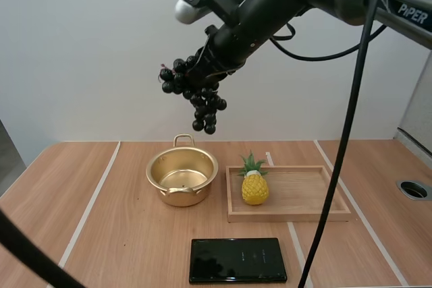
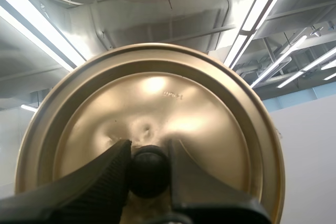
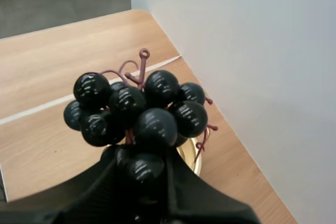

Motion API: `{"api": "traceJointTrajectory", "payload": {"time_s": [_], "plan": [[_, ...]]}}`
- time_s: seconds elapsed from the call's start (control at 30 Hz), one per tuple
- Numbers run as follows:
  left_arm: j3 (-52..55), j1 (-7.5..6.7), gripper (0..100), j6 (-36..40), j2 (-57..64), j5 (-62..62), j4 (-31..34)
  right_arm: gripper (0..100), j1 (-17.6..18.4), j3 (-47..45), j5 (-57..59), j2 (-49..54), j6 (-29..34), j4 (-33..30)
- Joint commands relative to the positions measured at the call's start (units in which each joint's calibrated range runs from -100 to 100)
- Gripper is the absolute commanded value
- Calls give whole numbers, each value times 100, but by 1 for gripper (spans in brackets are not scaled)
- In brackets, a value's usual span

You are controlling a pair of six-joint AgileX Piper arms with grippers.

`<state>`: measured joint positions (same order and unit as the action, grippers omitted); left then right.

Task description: Open the pot, put the grape inside, and close it

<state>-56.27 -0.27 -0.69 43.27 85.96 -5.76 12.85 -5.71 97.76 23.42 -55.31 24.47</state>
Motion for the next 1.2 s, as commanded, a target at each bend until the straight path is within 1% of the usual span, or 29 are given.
{"api": "traceJointTrajectory", "payload": {"time_s": [0.0, 0.1, 0.2, 0.37, 0.5, 0.63, 0.77, 0.93, 1.07, 1.17], "plan": [[-1, -13, 0, -13, -14, -115, 17, 0, 367, 46, -519, -125, 469, -841], [-1, -13, 0, -50, -14, -115, 61, 0, 541, 46, -701, -346, 717, -1346], [-1, -13, 0, -118, -14, -115, 61, 0, 611, 46, -952, -563, 841, -1580], [-1, -13, 0, -120, -14, -25, 61, 0, 612, 46, -1198, -954, 875, -1471], [-1, -13, 0, -127, -14, 146, 61, 0, 621, 46, -1319, -1280, 986, -1256], [-1, -13, 0, -127, -52, 156, 61, 0, 757, 46, -1464, -1609, 1141, -1252], [-1, -13, 0, -127, -80, 173, 34, 0, 866, 46, -1790, -1878, 1361, -1444], [-1, -13, 0, -127, -97, 210, 34, 0, 892, 46, -2220, -2192, 1640, -1864], [-1, -13, 0, -127, -117, 293, 34, 0, 892, 46, -2314, -2482, 1905, -2193], [-1, -13, 0, -127, -127, 400, 34, 0, 892, 46, -2314, -2720, 1951, -2310]]}}
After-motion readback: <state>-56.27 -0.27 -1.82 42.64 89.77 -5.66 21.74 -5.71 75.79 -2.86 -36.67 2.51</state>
